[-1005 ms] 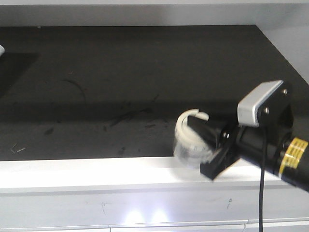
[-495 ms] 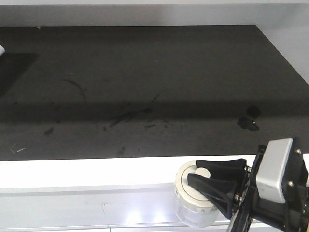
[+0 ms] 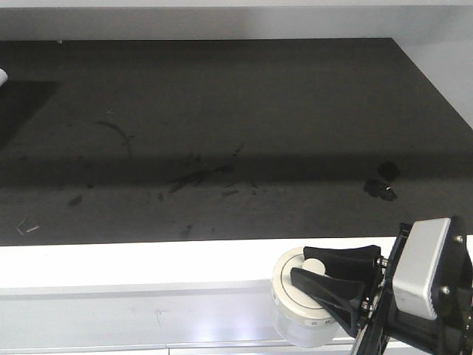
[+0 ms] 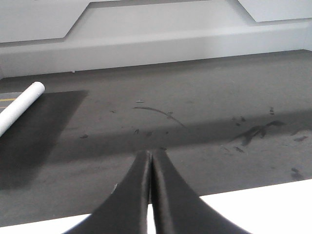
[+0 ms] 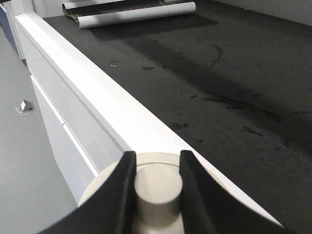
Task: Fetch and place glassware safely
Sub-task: 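Lift the jar with the right gripper and pull it toward the robot, then drive the base away from the bench holding the jar in the right gripper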
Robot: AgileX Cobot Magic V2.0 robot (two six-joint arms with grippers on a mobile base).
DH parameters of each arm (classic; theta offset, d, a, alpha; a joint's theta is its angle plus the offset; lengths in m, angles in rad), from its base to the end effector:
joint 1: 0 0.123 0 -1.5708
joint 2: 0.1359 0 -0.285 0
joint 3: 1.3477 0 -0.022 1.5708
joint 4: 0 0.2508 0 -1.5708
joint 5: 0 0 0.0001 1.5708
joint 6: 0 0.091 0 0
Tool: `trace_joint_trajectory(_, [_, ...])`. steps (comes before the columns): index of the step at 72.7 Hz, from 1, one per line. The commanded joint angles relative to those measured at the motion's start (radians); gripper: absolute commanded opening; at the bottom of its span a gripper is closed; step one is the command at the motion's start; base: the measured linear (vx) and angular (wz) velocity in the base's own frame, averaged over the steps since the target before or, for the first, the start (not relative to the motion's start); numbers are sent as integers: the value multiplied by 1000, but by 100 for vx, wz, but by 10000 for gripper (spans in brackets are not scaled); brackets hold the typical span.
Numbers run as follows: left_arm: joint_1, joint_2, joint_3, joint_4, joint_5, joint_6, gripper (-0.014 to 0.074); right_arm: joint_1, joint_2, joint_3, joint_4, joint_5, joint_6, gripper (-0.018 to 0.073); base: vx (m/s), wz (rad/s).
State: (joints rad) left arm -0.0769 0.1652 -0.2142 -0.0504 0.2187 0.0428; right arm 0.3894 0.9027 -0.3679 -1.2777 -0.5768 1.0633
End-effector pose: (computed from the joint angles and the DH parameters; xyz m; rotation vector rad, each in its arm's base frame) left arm 0.0637 -0.0059 0.2558 0.0666 1.6522 -0.0724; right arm 0.1356 0.1069 0.2597 -0.8652 1.6276 0.6613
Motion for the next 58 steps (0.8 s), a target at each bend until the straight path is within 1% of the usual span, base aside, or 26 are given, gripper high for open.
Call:
trace_joint_trajectory(1, [-8,10,-26,-4,-71,-4,-7,-2,-14,-29,51,-43,-11,-1,0,0])
trace_joint_trajectory(15, [-8,10,-26,-4,-71,-4,-7,-2,-14,-29,48,-41,-11,-1,-2,8])
trace_joint_trajectory(28, [-8,10,-26,-4,-71,-4,-7,-2,-14,-29,43,-42,-11,-1,-7,38])
trace_joint_trajectory(40, [-8,10,-26,-4,-71,-4,-7,-2,-14,-29,43,-43,-11,-1,-9,71])
trace_joint_trajectory(58, [-8,10,-26,-4,-71,-4,-7,-2,-14,-29,43,-42,-11,-1,-11,93])
